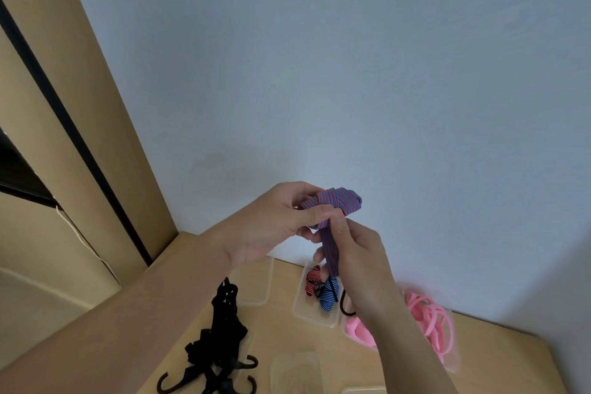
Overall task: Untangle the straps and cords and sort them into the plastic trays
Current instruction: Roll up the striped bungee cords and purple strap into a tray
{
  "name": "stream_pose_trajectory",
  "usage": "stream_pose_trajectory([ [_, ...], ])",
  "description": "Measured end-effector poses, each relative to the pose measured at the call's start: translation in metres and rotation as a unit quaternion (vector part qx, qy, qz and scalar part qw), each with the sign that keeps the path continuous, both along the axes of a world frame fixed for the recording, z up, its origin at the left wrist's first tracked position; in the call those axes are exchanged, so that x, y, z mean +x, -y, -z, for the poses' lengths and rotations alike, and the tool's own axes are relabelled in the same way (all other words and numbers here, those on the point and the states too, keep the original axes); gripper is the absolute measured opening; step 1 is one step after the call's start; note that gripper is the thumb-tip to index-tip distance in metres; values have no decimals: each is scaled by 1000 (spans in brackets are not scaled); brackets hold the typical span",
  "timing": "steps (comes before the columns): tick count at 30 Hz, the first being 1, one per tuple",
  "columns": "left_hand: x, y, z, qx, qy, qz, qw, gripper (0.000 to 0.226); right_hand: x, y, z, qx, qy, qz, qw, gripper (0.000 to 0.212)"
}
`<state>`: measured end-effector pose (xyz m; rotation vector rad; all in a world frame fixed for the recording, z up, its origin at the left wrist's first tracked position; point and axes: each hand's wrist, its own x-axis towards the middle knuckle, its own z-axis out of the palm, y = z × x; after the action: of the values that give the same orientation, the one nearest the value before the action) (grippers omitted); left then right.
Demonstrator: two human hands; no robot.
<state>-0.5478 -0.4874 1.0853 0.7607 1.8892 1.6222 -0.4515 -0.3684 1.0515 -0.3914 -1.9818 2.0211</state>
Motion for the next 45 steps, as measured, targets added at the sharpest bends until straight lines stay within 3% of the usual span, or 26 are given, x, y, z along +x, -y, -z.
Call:
stream_pose_trajectory([
  [4, 1, -4, 3, -42, -103, -45, 993, 32, 0, -1, 4, 8, -15, 6, 1000, 42],
  [6, 2, -7, 4, -25, -143, -73, 987, 32, -2, 1, 10, 64, -34, 71, 995, 30],
  [9, 2, -14, 5, 28, -146, -124, 981, 30, 2, 18, 17, 117, -144, 235, 954, 8],
  [11, 1, -18, 6, 67, -126, -143, 980, 25, 6, 30, 24, 113, -174, 247, 947, 16],
  [12, 1, -19, 5, 84, -111, -145, 980, 24, 7, 34, 25, 56, -150, 215, 963, 25],
  [14, 2, -20, 3, 122, -63, -135, 981, 23, 3, 36, 22, -164, -58, 100, 980, 42],
  [17, 4, -21, -4, 181, 43, -107, 977, 22, -7, 24, 24, -401, -13, 1, 916, 58],
  [21, 6, -20, -10, 222, 169, -68, 958, 36, -16, 4, 19, -556, -99, 1, 826, 42],
  [23, 6, -20, -12, 234, 198, -67, 949, 41, -20, 0, 17, -577, -133, 39, 805, 33],
  [24, 6, -20, -12, 233, 200, -73, 949, 36, -22, 0, 16, -545, -140, 76, 823, 31],
  [26, 5, -22, -10, 209, 153, -100, 961, 23, -22, 3, 15, -374, -132, 180, 900, 28],
  [27, 4, -23, -5, 180, 93, -117, 972, 20, -21, 5, 16, -249, -127, 233, 931, 32],
  [29, 1, -24, 7, 91, -102, -151, 979, 27, -18, 7, 21, -22, -140, 301, 943, 42],
  [31, -1, -23, 19, 0, -320, -154, 935, 40, -13, 3, 23, 131, -175, 302, 928, 39],
  [33, 1, -20, 24, -65, -488, -136, 860, 50, -9, -6, 23, 250, -191, 278, 908, 39],
  [35, 2, -18, 22, -94, -587, -124, 794, 51, -7, -14, 19, 316, -167, 203, 912, 49],
  [36, 3, -17, 20, -99, -608, -117, 779, 52, -7, -17, 15, 330, -145, 155, 920, 51],
  [37, 2, -16, 21, -96, -605, -107, 783, 52, -8, -19, 12, 332, -130, 116, 927, 52],
  [38, 3, -15, 21, -87, -571, -100, 810, 53, -8, -19, 10, 322, -125, 98, 933, 48],
  [40, 7, -13, 19, -47, -419, -111, 900, 53, -8, -17, 7, 278, -136, 106, 945, 36],
  [42, 15, -13, 19, 10, -251, -130, 959, 51, -7, -17, 7, 232, -155, 124, 952, 35],
  [45, 22, -15, 19, 99, -92, -130, 982, 40, -6, -14, 5, 180, -166, 111, 963, 39],
])
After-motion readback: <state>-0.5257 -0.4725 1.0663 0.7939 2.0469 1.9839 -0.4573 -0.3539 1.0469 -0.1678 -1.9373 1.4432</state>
